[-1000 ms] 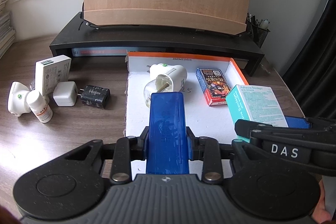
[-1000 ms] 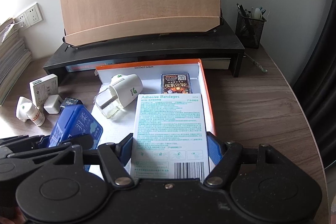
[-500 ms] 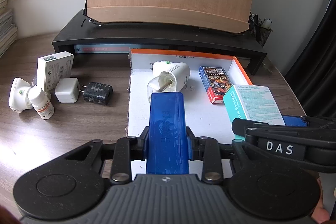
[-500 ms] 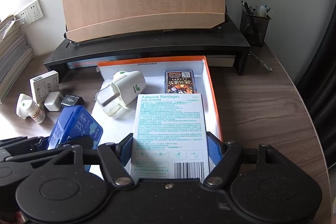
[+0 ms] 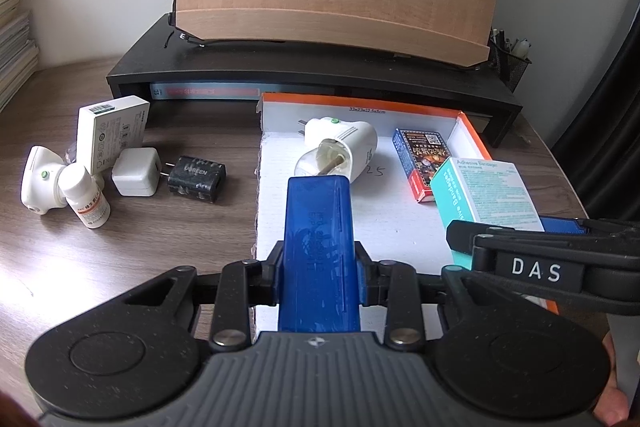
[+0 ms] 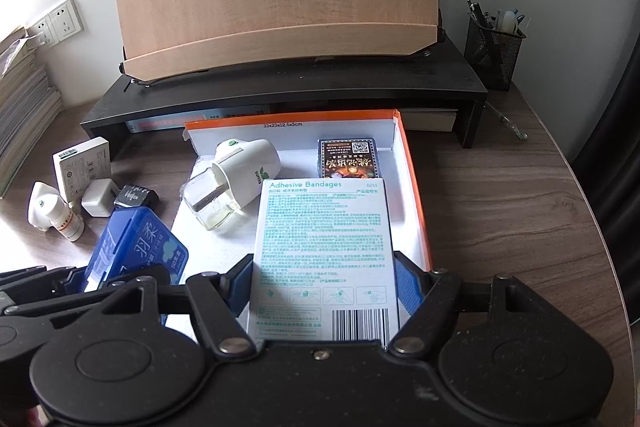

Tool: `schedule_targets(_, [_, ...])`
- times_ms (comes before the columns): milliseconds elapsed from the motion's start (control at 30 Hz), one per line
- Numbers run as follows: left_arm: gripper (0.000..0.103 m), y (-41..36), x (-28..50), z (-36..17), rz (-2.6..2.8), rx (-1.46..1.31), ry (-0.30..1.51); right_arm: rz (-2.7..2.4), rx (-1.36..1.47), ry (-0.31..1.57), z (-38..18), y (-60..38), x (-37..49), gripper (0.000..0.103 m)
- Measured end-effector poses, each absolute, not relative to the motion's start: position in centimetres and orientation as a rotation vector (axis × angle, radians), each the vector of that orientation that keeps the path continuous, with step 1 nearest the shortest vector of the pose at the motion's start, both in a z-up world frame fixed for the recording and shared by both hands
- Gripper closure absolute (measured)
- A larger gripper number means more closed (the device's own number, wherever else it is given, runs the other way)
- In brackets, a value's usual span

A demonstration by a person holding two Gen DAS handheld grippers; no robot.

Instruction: Organize rigid objects

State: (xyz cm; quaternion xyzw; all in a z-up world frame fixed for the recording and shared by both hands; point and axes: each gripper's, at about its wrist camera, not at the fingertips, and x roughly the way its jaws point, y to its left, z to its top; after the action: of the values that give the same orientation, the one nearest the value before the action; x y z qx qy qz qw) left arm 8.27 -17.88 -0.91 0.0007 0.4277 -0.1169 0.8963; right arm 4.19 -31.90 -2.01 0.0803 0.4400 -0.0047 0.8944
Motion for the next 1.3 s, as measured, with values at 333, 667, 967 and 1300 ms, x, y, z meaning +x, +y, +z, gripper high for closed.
schedule_targets(333, [0.07, -17.6, 9.2, -1.3, -0.24, 0.006, 0.897, -0.012, 0.167, 0.921, -2.5, -32.0, 5.4, 0.019])
schedule_targets(667, [0.07, -18.3, 10.0, -2.0, -0.268, 0.017, 0.914, -0.018, 0.176, 0.943, -3.3, -32.3, 5.9, 0.019])
schedule_targets(967, [0.07, -18.8, 10.6, -2.5, -0.284, 0.021, 0.921, -0.044, 0.177, 0.922, -2.9, -32.6, 6.0, 0.017])
schedule_targets(1300, [0.07, -20.7, 11.3, -2.9, -0.324, 0.05, 0.918, -0.105, 0.195, 0.875, -1.6, -34.6, 5.0, 0.017])
